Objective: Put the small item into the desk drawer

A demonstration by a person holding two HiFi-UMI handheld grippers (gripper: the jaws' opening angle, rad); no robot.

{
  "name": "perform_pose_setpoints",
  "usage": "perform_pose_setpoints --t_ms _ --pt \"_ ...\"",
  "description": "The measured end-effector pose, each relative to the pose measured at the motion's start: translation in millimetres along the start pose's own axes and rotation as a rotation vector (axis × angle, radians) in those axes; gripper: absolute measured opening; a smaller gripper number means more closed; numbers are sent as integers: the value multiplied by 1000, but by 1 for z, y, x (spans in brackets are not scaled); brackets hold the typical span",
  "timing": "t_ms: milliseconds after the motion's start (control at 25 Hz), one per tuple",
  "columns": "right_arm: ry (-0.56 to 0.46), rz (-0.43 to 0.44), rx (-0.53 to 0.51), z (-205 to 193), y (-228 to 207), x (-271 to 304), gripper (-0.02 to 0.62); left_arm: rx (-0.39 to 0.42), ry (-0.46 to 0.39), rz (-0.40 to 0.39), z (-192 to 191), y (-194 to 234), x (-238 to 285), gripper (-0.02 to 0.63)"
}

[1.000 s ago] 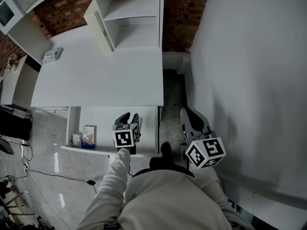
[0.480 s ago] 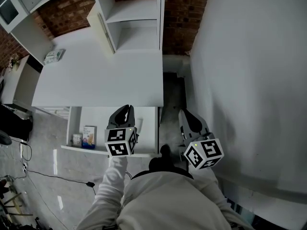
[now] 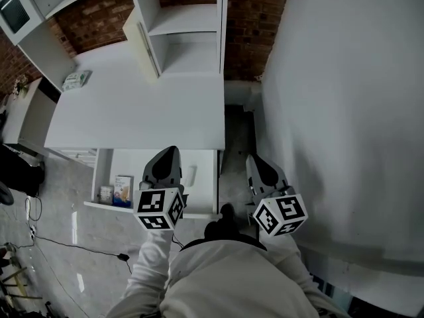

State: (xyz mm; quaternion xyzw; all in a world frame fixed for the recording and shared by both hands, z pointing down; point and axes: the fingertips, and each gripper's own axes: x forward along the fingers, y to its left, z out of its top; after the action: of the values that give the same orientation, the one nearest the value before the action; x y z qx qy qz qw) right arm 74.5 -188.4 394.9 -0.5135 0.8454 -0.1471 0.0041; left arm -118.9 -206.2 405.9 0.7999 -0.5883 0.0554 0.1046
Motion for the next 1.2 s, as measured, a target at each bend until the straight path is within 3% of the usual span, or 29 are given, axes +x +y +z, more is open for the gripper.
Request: perform_pose_setpoints --t_ms 240,1200 --pt "-3 6 -31 1 3 -1 28 10 -43 -21 8 -6 -12 17" --pt "12 3 -122 -3 24 -7 26 45 -58 -59 14 -9 -31 17"
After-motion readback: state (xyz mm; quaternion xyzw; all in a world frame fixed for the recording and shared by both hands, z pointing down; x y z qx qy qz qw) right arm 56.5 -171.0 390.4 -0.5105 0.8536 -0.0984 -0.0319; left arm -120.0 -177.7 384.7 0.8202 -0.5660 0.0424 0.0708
